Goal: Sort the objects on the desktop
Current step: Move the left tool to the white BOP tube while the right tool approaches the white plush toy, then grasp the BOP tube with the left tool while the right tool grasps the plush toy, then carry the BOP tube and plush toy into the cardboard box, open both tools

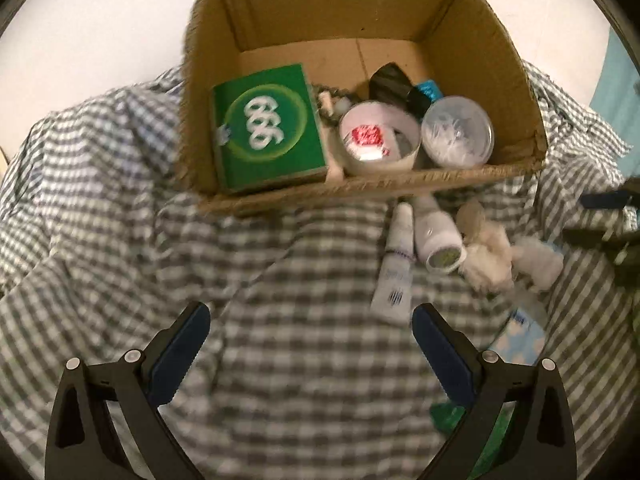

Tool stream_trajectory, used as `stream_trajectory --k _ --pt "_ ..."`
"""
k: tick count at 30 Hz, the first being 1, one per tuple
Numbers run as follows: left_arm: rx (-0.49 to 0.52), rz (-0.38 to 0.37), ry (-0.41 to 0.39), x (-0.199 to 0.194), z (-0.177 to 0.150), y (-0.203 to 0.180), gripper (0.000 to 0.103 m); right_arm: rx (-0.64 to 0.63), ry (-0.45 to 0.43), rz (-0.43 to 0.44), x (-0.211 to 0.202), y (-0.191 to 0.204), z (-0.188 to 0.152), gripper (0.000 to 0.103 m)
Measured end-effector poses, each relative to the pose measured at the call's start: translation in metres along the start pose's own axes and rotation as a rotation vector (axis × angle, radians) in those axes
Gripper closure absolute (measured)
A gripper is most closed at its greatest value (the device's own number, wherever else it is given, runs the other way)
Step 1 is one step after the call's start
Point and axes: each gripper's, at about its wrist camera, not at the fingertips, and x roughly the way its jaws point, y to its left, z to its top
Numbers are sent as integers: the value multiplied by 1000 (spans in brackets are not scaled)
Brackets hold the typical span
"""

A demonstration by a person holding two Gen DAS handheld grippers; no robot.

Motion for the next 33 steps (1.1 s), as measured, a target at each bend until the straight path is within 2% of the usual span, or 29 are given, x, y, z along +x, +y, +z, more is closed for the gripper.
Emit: stream_trajectory --k 3,4,7,12,17,18,20,23,25,33 --pt "-1 -44 -13 11 10 -11 0 -31 55 11 26 0 -1 43" --pt "3 -65 -20 14 11 -15 1 -85 74 17 35 2 -2 44" --pt "49 -129 -15 27 14 -29 11 -113 115 19 56 4 -4 50" --pt "105 -125 12 50 7 -42 11 -140 164 13 82 5 -3 50" --pt "107 -125 42 73 11 -45 12 -149 222 -6 102 4 -3 52" --pt "109 -120 51 79 12 -46 14 -150 221 -5 102 4 -3 52" --pt "114 -121 52 82 11 -44 26 -162 215 -16 99 5 -4 52" --pt "127 -113 35 76 9 -41 59 -236 207 -7 95 8 -6 53" --pt "119 -114 36 71 10 -37 72 -239 207 -9 91 8 -7 53" --pt "146 -134 16 25 0 -31 74 -215 144 16 39 13 -16 54"
